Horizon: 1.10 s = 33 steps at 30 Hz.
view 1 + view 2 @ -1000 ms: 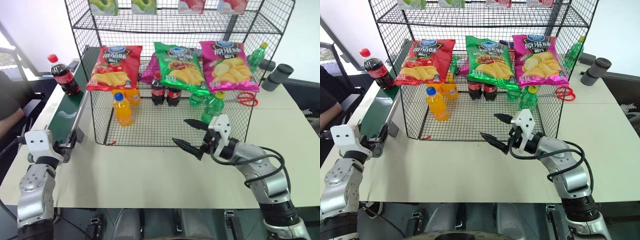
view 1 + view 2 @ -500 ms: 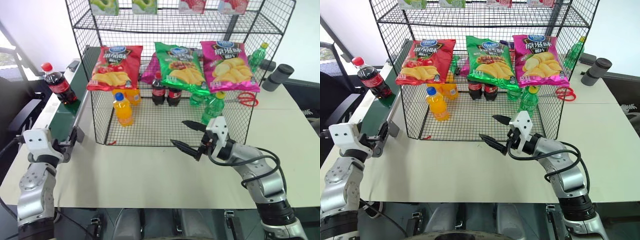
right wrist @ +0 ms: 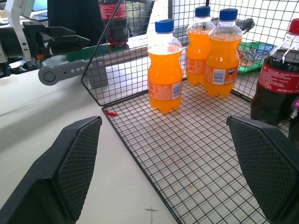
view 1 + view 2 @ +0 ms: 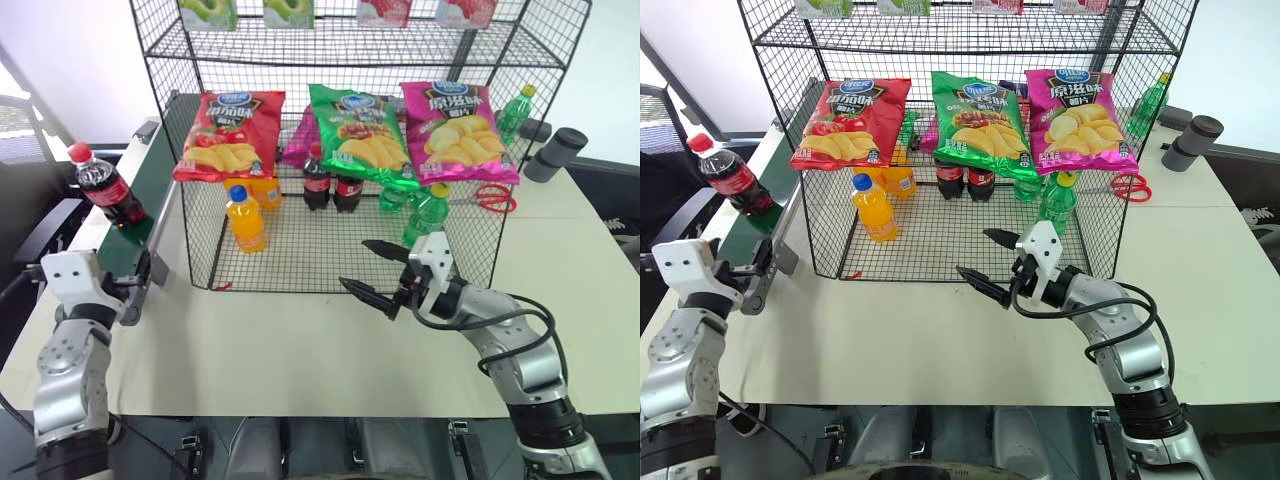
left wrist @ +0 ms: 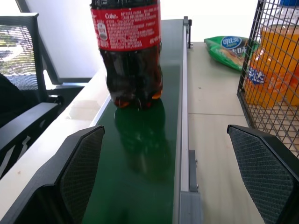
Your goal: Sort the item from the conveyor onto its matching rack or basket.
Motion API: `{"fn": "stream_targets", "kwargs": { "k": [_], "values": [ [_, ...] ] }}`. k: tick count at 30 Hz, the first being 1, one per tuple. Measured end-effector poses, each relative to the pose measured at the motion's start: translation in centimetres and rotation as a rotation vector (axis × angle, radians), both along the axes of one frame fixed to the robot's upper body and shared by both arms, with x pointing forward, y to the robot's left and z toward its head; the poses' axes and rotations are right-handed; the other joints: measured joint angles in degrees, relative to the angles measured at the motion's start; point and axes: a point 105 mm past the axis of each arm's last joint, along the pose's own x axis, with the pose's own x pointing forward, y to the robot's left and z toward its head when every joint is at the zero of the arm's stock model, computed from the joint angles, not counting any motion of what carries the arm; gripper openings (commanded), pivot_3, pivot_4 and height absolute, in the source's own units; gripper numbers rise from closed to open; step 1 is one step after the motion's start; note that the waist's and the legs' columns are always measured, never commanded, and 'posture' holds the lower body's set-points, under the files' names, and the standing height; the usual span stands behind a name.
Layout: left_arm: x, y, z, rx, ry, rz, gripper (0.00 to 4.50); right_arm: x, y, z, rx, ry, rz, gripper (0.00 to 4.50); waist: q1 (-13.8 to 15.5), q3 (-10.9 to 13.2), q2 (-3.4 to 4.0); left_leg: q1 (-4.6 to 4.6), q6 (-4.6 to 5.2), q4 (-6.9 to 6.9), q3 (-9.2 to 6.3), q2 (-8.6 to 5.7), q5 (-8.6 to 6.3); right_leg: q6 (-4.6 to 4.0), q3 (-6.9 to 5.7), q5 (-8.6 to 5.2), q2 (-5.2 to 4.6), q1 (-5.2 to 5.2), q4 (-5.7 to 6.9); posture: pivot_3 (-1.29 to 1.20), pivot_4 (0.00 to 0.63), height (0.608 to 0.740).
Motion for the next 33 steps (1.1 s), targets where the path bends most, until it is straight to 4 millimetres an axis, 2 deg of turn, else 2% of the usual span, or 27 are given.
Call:
{"fn": "stream_targets", "kwargs": {
  "k": [12,29,31,33],
  "values": [
    [-0.2,2.3,3.3,0.032,-0.085,0.066,4.5,0.2,0.1,0.2,-0.003,-0.001,0.005,4.46,0.0,0.0,0.0,-0.02,0.0,-0.02,0.0,0.0,0.0,0.0,0.0,0.0,-0.03,-0.03,-0.01,0.0,0.15,0.734],
    [-0.3,2.8,3.6,0.012,-0.092,0.086,4.5,0.1,0.3,0.0,0.007,0.003,0.013,4.46,0.0,0.0,0.0,-0.03,-0.01,-0.03,0.0,-0.01,0.0,-0.01,-0.01,0.0,-0.08,-0.04,-0.02,0.0,0.15,0.734],
    [-0.3,2.9,3.6,0.011,-0.09,0.088,3.98,0.2,0.2,-0.3,0.008,0.01,0.012,4.5,0.0,0.0,0.0,-0.03,-0.01,-0.03,0.0,-0.01,0.0,-0.01,-0.01,0.0,-0.08,-0.04,-0.03,0.0,0.15,0.734],
    [-0.4,2.9,3.6,0.009,-0.092,0.091,3.27,0.2,0.0,-0.6,0.008,0.016,0.01,4.5,0.0,0.0,0.0,-0.03,-0.01,-0.03,0.0,-0.02,0.0,-0.01,-0.01,0.0,-0.09,-0.04,-0.03,0.0,0.15,0.734]
  ]
}}
